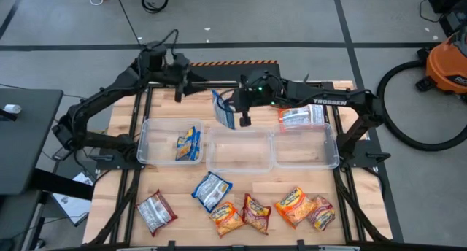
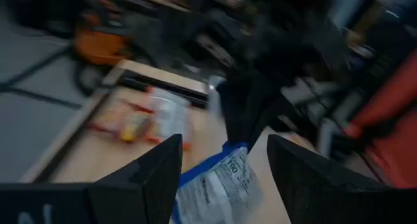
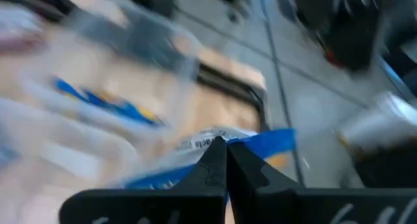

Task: Sort Maruchan noodles
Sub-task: Put the blue noodle pack into the left transparent bin

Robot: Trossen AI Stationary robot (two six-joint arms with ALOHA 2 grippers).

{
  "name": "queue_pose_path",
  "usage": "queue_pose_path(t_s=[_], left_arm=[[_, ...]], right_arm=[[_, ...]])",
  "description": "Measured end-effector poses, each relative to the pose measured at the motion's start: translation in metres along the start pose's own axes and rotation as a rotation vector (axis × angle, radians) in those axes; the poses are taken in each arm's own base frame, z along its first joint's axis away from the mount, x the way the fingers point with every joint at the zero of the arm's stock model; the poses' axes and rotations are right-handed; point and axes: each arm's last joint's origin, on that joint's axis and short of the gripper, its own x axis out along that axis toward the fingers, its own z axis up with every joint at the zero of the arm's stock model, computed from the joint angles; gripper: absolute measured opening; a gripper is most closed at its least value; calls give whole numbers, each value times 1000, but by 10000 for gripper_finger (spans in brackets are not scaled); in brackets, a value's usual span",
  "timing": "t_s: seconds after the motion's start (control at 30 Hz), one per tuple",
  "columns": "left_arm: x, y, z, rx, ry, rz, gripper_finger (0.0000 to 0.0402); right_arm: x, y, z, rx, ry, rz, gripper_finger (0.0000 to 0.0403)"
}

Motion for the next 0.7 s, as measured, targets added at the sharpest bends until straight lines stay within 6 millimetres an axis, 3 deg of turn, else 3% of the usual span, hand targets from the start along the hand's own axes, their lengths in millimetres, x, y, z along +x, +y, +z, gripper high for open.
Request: queue_pose_path(t_s=[0.33,0.7], left_arm=[[10,-32,30,-11,-68,-158,233],[31,-63,27,-10,-37,-277,233]], right_arm=[[-26,14,39,-28,-296,133,4],[-33,38,54,41,-378,314,4]])
